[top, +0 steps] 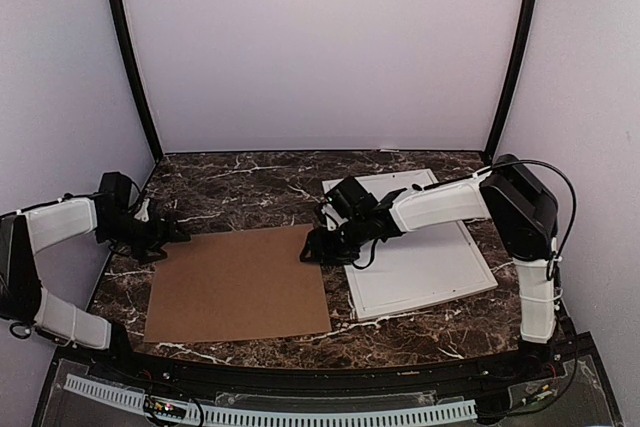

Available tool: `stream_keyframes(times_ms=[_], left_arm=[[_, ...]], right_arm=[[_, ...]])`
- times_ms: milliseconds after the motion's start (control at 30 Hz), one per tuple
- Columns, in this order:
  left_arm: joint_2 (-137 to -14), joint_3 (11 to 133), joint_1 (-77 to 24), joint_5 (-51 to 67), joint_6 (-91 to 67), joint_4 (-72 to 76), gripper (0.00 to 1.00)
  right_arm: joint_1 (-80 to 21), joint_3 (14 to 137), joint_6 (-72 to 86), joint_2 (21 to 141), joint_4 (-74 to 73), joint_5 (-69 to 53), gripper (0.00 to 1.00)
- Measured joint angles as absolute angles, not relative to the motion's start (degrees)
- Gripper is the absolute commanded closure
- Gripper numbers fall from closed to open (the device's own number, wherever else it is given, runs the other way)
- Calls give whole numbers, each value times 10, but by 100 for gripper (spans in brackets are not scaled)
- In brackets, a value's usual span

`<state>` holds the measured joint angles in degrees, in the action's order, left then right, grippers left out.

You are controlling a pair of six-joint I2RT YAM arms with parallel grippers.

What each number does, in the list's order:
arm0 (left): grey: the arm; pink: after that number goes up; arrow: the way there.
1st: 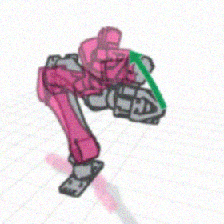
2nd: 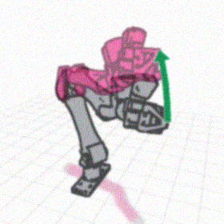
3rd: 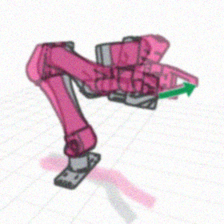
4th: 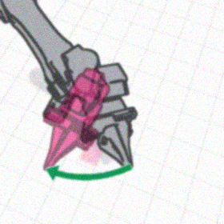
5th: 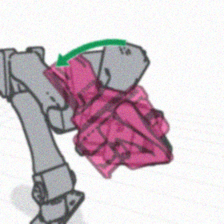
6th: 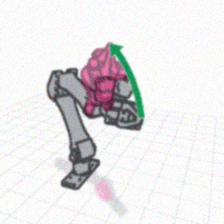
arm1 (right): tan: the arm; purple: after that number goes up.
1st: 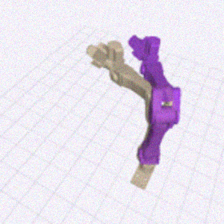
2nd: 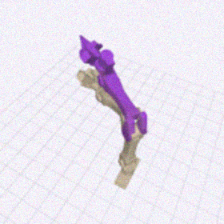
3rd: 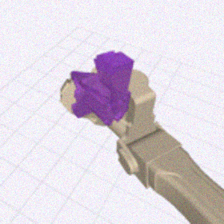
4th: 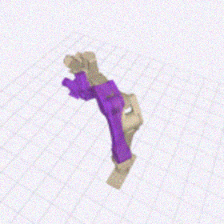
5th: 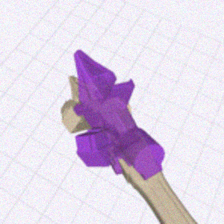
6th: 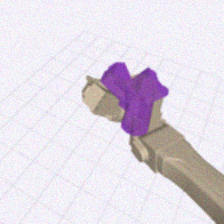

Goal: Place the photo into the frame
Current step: Rotate the backboard at the center of the board.

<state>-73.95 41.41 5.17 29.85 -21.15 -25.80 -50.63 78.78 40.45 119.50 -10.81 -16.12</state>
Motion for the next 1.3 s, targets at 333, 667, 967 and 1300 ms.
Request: stream_keyframes(times_ms=[333, 667, 967, 1300], left_arm=[[-821, 475, 55, 185, -217, -367, 7], [-862, 482, 55, 133, -236, -438, 6], [-875, 470, 57, 139, -232, -445, 19], [-868, 457, 69, 210, -222, -427, 26]], right_arm=[[-506, 787, 379, 1192, -115, -144, 41], [-505, 790, 361, 1192, -122, -148, 40], [-502, 814, 360, 1205, -140, -169, 40], [-480, 860, 365, 1229, -174, -172, 42]])
